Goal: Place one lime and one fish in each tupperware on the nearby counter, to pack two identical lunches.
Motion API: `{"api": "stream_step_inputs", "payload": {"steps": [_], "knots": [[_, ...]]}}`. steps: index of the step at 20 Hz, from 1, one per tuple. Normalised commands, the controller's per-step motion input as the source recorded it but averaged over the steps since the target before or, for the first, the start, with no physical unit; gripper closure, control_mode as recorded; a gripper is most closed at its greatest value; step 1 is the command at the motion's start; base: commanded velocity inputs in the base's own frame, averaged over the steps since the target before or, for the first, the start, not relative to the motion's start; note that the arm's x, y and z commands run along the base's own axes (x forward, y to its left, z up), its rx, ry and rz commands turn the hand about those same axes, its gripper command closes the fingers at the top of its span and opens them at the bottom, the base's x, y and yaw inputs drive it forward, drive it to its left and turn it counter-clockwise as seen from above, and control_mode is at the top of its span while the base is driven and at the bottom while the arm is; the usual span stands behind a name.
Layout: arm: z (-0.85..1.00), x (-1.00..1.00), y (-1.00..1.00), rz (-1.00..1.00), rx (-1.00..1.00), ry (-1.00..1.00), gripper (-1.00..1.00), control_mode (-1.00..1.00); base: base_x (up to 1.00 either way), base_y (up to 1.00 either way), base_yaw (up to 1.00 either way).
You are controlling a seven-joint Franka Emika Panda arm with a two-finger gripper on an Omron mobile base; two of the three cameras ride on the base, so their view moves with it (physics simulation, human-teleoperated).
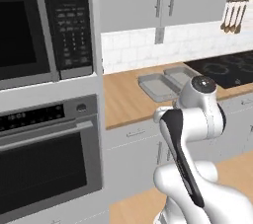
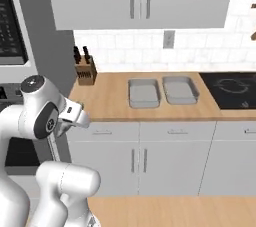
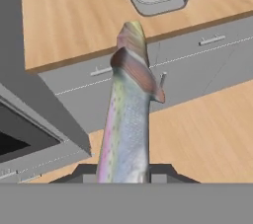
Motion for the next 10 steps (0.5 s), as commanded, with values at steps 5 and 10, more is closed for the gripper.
{"api": "stream_step_inputs", "payload": {"steps": [5,10], "knots": [[0.0,0.0,0.0,0.0,0.0,0.0,1.0,1.0,0.61,-1.0,0.2],[0.0,0.0,0.0,0.0,0.0,0.0,1.0,1.0,0.97,-0.9,0.39]]}}
